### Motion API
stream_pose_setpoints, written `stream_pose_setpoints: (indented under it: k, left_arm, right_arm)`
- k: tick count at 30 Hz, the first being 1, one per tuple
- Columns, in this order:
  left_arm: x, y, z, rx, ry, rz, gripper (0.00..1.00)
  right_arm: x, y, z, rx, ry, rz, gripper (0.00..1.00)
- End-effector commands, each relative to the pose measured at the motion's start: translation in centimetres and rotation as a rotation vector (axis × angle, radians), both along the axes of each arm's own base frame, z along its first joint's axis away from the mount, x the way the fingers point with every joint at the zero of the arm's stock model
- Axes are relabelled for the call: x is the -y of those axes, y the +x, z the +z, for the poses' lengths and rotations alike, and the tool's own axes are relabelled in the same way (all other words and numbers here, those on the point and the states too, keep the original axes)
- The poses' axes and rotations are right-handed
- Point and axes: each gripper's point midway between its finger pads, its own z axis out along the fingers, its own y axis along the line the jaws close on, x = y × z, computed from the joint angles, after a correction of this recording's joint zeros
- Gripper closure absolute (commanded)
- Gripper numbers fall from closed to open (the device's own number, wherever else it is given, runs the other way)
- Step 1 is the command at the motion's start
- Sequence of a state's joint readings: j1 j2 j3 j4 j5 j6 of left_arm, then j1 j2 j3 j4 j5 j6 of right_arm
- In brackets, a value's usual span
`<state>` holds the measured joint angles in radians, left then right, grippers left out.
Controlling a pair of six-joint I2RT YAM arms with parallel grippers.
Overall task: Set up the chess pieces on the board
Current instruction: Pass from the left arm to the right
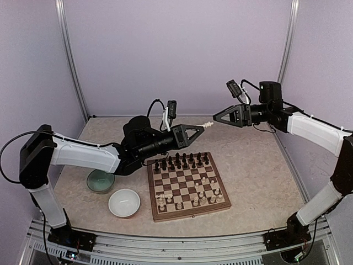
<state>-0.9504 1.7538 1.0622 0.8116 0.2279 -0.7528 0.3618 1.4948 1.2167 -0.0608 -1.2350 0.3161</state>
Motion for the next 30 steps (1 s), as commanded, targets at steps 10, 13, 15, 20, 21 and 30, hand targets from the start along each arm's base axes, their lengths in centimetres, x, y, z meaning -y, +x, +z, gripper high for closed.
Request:
stream_pose_setpoints:
  k: [10, 13, 15, 20, 21, 30]
  left_arm:
    - [0.9, 0.1, 1.4, 0.014, -0.093, -0.012, 0.88]
    - [1.2, 0.0, 1.4, 0.011, -0.096, -0.030, 0.88]
    - [1.3, -0.1, 1.4, 0.007, -0.102, -0.036, 0.88]
    - [1.6, 0.0, 1.3, 0.003, -0.104, -0.047, 0.88]
    - [1.6, 0.0, 1.4, 0.002, -0.107, -0.045, 0.88]
    - [1.5, 0.3, 1.3, 0.000, -0.112, -0.038, 0.88]
  right_arm:
    - [-1.2, -1.0, -0.8, -0.040, 0.019, 0.049, 0.46]
    - [-1.3, -0.5, -1.2, -0.035, 0.011, 0.032, 0.46]
    - [-1.5, -0.5, -1.4, -0.039, 0.012, 0.037, 0.50]
    - [-1.8, -0.6, -1.6, -0.049, 0.019, 0.053, 0.64]
    - [-1.8, -0.6, -1.7, -0.050, 0.019, 0.056, 0.67]
    - [-2.0, -0.9, -2.0, -0.054, 0.018, 0.062, 0.79]
